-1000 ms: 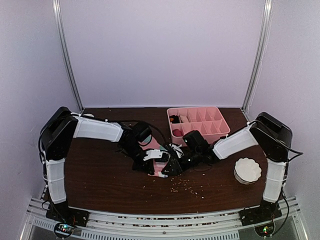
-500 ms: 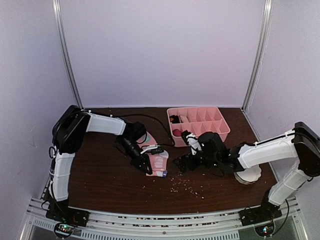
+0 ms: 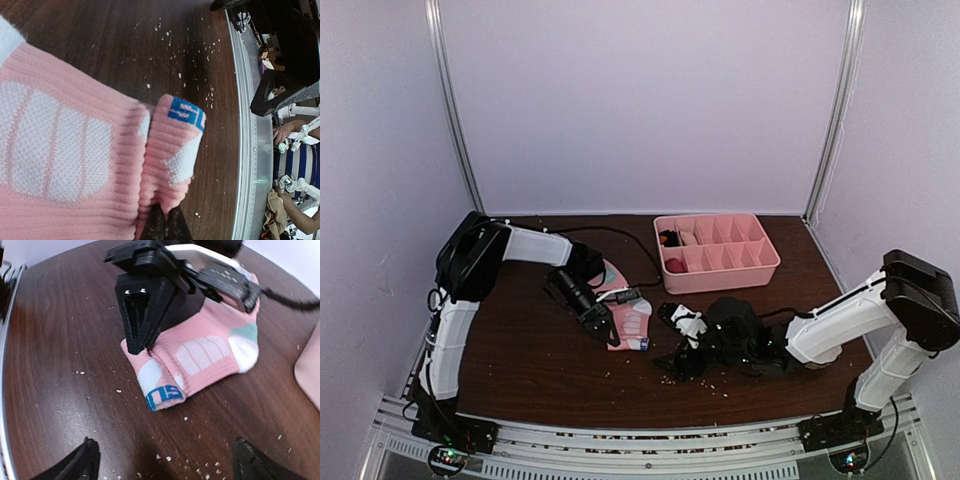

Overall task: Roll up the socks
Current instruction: Roll the sock at the center of the board.

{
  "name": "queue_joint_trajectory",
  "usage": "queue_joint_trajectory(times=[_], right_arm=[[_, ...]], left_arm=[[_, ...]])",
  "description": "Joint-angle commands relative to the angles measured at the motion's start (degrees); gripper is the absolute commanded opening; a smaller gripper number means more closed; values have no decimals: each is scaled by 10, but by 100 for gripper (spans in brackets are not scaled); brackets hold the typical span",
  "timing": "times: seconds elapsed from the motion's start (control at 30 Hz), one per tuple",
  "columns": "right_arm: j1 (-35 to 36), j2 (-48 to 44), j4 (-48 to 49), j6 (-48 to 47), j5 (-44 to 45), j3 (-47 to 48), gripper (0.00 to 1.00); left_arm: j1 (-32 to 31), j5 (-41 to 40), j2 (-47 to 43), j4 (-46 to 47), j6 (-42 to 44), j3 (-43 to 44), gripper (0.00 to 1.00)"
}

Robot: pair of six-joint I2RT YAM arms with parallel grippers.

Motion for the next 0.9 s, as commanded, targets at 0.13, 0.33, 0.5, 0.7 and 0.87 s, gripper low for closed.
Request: queue_joint_trajectory(times=[0.13, 0.33, 0.5, 0.7, 0.87], right_arm=[[1, 98, -53, -170, -52, 130, 67], [-4, 155, -105, -203, -70, 193, 57], [-16, 184, -125, -202, -97, 218, 39], [-31, 199, -152, -189, -136, 234, 15], [-50, 215, -184, -166, -180, 247, 7]], left_arm=[[4, -40, 42, -20, -2, 12, 0], [4, -36, 40, -23, 4, 13, 0], [3, -33, 37, -26, 11, 12, 1], [3, -29, 21, -27, 25, 7, 6], [4, -21, -13, -18, 56, -13, 11]])
